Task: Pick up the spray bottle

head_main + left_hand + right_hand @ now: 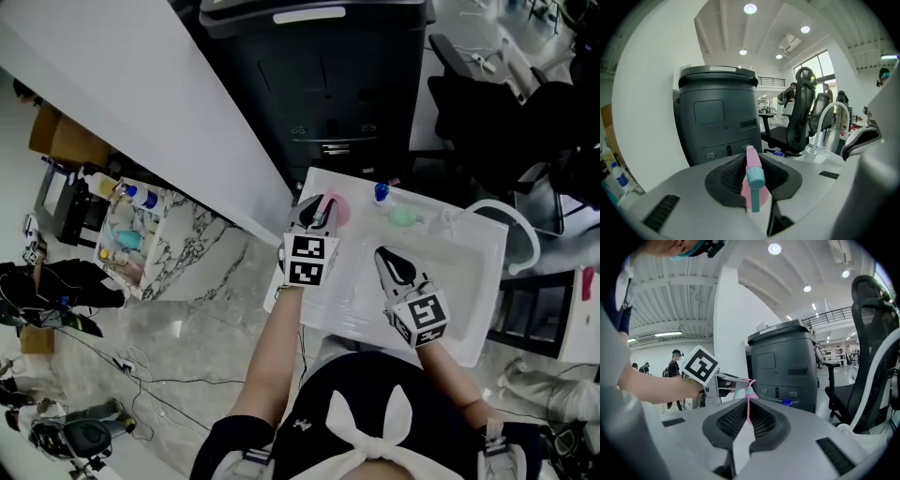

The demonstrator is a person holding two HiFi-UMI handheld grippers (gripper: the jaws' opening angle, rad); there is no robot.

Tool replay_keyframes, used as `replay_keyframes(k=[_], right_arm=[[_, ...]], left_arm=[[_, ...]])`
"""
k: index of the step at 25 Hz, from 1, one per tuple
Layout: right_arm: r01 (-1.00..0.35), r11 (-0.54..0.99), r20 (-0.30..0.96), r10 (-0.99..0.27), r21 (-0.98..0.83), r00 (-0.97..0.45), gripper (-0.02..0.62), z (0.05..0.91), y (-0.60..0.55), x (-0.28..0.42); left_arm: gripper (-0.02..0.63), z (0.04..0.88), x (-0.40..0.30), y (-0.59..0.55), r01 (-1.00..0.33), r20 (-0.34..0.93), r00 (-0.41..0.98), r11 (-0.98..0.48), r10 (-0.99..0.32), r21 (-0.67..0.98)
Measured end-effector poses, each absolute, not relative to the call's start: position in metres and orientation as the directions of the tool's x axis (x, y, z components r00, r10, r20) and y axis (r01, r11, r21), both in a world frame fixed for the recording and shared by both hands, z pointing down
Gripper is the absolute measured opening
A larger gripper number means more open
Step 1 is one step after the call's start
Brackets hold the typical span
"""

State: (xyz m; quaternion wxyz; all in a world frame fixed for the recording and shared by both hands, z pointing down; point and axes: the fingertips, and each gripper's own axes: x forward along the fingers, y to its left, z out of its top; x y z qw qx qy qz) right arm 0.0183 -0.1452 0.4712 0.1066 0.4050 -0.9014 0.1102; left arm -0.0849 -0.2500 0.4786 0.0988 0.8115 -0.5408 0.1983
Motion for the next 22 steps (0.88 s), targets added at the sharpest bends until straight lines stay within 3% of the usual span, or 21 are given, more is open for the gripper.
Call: replay_keyframes(k=[22], right_arm=[[-0.714, 0.694, 0.223, -0.686, -0.085, -0.693, 0.029, 0.446, -0.135, 0.008]], left_arm=[[0.096, 0.409, -0.084, -0.194, -0.916, 0.284, 0.351, -0.390, -0.892, -0.094]])
